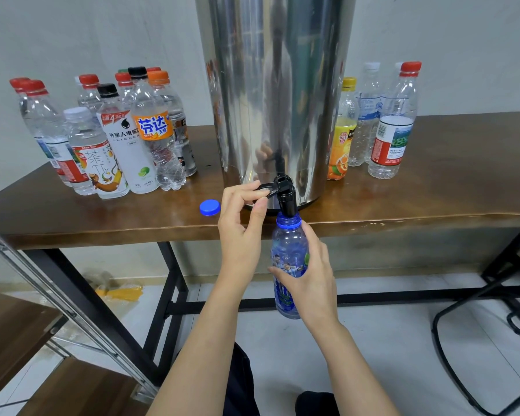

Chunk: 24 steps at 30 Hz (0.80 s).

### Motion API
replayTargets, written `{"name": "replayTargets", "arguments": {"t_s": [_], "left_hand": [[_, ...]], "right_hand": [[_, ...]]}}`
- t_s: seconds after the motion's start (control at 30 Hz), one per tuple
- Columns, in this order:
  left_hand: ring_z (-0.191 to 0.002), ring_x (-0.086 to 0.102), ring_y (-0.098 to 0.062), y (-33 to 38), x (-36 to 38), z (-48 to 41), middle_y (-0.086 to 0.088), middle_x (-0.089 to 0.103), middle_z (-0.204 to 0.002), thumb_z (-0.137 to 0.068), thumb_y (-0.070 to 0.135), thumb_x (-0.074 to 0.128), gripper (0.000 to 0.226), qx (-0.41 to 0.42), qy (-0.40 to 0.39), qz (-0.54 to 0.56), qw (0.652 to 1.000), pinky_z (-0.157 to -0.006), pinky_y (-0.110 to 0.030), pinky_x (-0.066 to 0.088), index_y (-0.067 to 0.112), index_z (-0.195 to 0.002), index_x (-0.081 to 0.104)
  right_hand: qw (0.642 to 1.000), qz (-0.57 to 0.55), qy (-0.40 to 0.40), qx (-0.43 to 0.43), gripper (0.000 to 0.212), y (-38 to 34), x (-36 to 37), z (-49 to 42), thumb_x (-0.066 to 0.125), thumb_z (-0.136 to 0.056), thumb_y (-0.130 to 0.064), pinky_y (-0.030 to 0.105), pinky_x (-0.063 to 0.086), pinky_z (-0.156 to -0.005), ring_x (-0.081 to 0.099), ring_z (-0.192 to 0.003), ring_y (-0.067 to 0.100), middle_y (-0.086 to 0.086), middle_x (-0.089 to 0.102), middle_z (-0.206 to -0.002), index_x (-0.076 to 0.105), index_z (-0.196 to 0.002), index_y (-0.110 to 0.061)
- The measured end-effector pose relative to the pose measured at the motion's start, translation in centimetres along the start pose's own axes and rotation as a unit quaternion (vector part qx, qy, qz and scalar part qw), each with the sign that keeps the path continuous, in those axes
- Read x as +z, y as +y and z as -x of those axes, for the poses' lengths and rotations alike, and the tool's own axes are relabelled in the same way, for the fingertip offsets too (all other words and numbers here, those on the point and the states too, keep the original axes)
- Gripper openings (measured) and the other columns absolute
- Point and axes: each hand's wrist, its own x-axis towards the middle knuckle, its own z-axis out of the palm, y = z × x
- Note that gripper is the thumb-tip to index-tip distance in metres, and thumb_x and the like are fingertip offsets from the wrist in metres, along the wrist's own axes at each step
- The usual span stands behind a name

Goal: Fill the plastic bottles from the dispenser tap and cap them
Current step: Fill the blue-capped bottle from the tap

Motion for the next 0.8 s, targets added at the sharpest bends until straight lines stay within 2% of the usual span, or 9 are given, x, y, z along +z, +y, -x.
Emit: {"name": "replayTargets", "arguments": {"t_s": [0.4, 0.53, 0.67, 0.8], "left_hand": [[-0.115, 0.057, -0.009, 0.03, 0.03, 0.00, 0.009, 0.058, -0.112, -0.097, 0.005, 0.057, 0.022, 0.000, 0.001, 0.005, 1.000, -0.103, -0.044, 0.046, 0.026, -0.094, 0.064], [-0.115, 0.056, -0.004, 0.06, 0.02, 0.04, 0.005, 0.058, -0.113, -0.097, 0.004, 0.057, 0.019, -0.003, -0.004, -0.001, 1.000, -0.103, -0.034, 0.045, 0.022, -0.095, 0.064], [-0.112, 0.055, 0.000, 0.33, -0.03, -0.01, 0.002, 0.058, -0.114, -0.097, 0.003, 0.058, 0.025, 0.001, -0.003, -0.003, 1.000, -0.095, -0.016, 0.042, 0.027, -0.094, 0.063], [-0.111, 0.055, 0.000, 0.36, -0.01, -0.04, 0.002, 0.058, -0.114, -0.096, 0.003, 0.058, 0.026, 0.002, -0.004, -0.001, 1.000, -0.093, -0.014, 0.041, 0.028, -0.094, 0.063]], "right_hand": [[1.000, -0.002, 0.003, -0.005, 0.099, 0.15, 0.00, 0.10, 0.086, -0.073, -0.029, 0.027, 0.044, -0.080, 0.043, -0.102, -0.003, -0.014, 0.042, -0.134, 0.024, -0.149, -0.045], [1.000, -0.005, 0.006, -0.007, 0.099, 0.09, -0.07, 0.09, 0.086, -0.073, -0.028, 0.027, 0.045, -0.079, 0.044, -0.102, -0.002, -0.014, 0.042, -0.134, 0.024, -0.149, -0.045], [1.000, -0.012, 0.008, -0.012, 0.098, 0.07, -0.15, 0.10, 0.086, -0.074, -0.026, 0.025, 0.044, -0.079, 0.044, -0.103, -0.002, -0.013, 0.042, -0.135, 0.025, -0.149, -0.043], [1.000, -0.012, 0.006, -0.011, 0.098, 0.14, -0.09, 0.11, 0.086, -0.074, -0.026, 0.025, 0.044, -0.079, 0.044, -0.103, -0.003, -0.013, 0.042, -0.136, 0.025, -0.149, -0.043]]}}
